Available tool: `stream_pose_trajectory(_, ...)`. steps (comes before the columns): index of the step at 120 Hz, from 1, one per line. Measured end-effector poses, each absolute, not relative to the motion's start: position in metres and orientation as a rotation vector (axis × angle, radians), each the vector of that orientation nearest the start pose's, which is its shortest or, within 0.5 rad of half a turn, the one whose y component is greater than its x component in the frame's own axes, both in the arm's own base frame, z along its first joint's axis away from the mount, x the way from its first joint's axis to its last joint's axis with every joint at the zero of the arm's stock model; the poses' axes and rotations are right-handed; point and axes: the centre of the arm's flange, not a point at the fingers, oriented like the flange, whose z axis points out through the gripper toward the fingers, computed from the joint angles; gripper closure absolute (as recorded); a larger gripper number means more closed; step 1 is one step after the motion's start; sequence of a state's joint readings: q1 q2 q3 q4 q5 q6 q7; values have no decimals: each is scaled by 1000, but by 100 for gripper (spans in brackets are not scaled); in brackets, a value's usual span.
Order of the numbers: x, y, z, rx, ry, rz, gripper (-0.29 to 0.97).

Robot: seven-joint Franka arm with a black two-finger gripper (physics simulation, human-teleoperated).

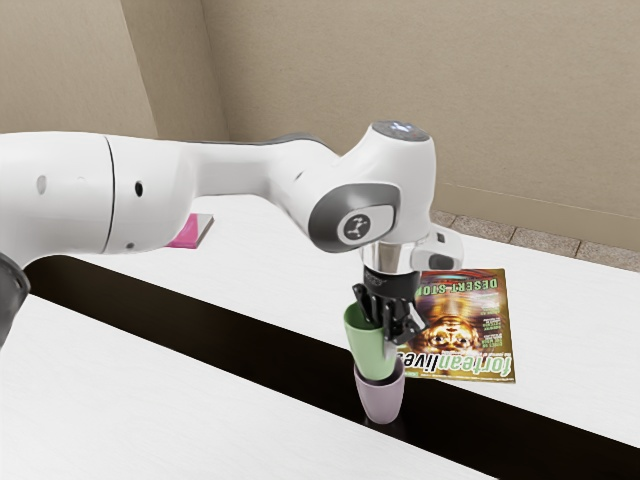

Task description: Place the left cup onto the right cup

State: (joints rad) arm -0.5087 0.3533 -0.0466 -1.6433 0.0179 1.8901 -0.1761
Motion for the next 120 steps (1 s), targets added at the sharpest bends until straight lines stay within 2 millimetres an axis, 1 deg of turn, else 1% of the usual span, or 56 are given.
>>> stream_pose_trajectory(43,552,-338,397,-3049,565,156,77)
stream_pose_trajectory(63,553,-339,399,-3058,557,145,40)
stream_pose_trajectory(75,553,-339,404,-3059,556,131,25)
stream_pose_trajectory(78,553,-339,411,-3062,556,115,22)
stream_pose_trajectory(82,552,-338,425,-3068,558,80,19)
stream_pose_trajectory(97,548,-338,499,-3086,573,-113,11)
stream_pose_trajectory(106,539,-332,531,-3087,567,-175,7)
stream_pose_trajectory(109,535,-328,542,-3085,559,-179,7)
stream_pose_trajectory(113,530,-317,556,-3080,541,-172,6)
stream_pose_trajectory(120,532,-287,573,-3071,509,-155,4)
